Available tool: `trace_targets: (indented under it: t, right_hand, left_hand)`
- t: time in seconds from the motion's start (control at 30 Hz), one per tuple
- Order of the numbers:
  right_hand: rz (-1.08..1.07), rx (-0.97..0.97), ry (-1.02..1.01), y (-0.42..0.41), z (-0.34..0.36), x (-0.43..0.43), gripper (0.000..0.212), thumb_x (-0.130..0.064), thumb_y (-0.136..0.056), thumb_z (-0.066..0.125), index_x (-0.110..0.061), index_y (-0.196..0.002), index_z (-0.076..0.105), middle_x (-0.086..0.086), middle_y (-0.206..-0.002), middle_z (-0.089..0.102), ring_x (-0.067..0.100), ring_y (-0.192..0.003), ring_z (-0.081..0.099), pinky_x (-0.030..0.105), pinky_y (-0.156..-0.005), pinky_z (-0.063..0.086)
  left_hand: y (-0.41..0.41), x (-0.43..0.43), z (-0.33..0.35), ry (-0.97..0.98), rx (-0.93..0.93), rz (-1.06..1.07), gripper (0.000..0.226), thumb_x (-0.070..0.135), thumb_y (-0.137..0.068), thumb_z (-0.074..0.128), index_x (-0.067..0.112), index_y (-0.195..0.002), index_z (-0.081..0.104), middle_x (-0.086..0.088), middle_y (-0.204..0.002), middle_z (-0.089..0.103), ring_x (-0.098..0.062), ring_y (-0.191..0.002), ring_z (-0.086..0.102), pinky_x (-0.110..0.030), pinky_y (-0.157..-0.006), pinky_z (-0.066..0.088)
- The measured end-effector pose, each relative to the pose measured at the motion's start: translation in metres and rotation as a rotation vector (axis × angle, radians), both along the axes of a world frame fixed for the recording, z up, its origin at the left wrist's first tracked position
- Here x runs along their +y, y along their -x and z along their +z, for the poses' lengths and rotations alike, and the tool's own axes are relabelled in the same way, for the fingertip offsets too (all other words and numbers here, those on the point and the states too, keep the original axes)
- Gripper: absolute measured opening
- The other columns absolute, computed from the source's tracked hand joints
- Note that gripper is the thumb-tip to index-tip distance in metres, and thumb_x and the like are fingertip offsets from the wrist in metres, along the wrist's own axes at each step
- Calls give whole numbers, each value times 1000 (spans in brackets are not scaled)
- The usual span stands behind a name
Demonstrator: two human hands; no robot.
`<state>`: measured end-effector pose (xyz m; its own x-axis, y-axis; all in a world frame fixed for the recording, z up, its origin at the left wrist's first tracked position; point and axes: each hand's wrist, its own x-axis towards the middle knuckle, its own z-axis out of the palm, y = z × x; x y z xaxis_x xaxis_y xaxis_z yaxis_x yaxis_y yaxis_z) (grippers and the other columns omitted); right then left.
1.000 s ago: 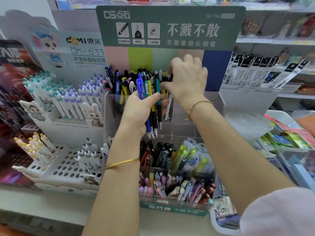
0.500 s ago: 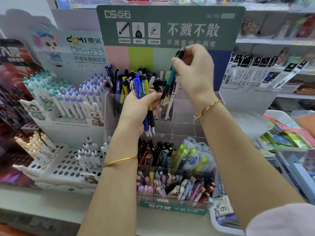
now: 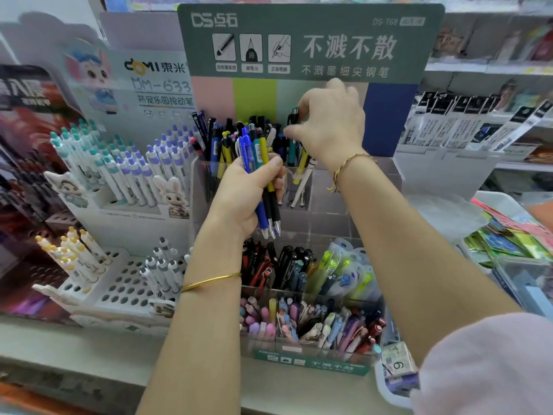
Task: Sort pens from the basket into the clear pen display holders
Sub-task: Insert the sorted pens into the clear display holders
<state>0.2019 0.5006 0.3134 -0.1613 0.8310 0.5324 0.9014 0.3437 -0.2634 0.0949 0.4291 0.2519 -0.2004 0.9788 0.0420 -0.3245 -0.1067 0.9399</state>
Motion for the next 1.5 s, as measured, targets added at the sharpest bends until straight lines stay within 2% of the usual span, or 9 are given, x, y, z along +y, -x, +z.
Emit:
trace_targets:
  t: [0.23,0.3,0.43,0.67,0.8,0.9,1.0,1.3,1.5]
  right_hand:
    - [-3,-352,-54,4,-14,-4,34,-40,-81,71,-22,-109,66,9,-125,42,32,-118,38,41,-91,35]
    - [28,-209,-34,-5,-8,-5,30,-39,-83,68,-23,-108,65,8,-122,45,32,-117,40,39,-91,37]
    - [163,330,-105,-20,-1,-12,15,-18,-88,57,-21,-98,69,1,-102,59,18,-99,53,27,-83,42]
    - [415,472,441,-31,-16,-35,25,-25,-90,65,-2,-84,70,-1,-61,59,7,-54,52,14,-47,38]
    - [348,714,266,-35,-23,-27,11,-17,-89,63,-8,-83,64,1,-69,62,13,-63,59,26,-52,46]
    - [296,905,83,-36,-17,-21,16,-18,-91,57,-22,-77,52,9,-80,65,24,-71,66,35,-58,54]
    - [281,873,-92,-30,-15,-20,15,-21,-92,55,-25,-81,48,5,-83,64,26,-77,66,48,-68,55]
    - [277,764,-305,-13,-24,-9,12,-15,-89,60,-4,-93,59,-4,-79,58,22,-72,62,44,-68,53]
    - [334,715,-341,-9,-22,-8,11,-14,-87,63,-3,-91,62,-6,-78,58,18,-73,61,39,-69,54]
  left_hand:
    - [3,-3,4,-11,-38,-86,5,7,-97,53,10,-95,57,1,-67,64,-8,-54,59,-22,-53,51]
    - [3,-3,4,-14,-31,-108,3,8,-97,53,9,-96,56,0,-69,65,-8,-55,59,-22,-52,51]
    - [-1,-3,5,-38,-11,-173,4,8,-96,53,7,-100,55,0,-71,67,-11,-60,62,-22,-54,52]
    - [-11,-5,2,-83,62,-232,10,7,-94,54,8,-103,58,-2,-74,69,-12,-60,63,-22,-55,52]
    - [-8,-5,-2,-1,15,-220,11,11,-97,52,5,-104,58,-9,-82,70,-16,-66,68,-28,-60,58]
    - [-4,-3,-3,63,0,-116,12,11,-99,50,3,-107,54,-13,-87,71,-18,-67,71,-32,-62,60]
    - [-3,-4,-3,90,-27,-73,14,10,-100,49,3,-112,51,-13,-87,69,-17,-62,70,-30,-58,60]
    - [1,-7,-7,118,2,-23,16,11,-97,55,6,-112,54,-5,-75,64,-13,-58,66,-26,-56,58]
    - [2,-8,-7,106,-25,-47,14,10,-98,54,5,-110,55,-3,-71,64,-13,-59,65,-27,-58,58]
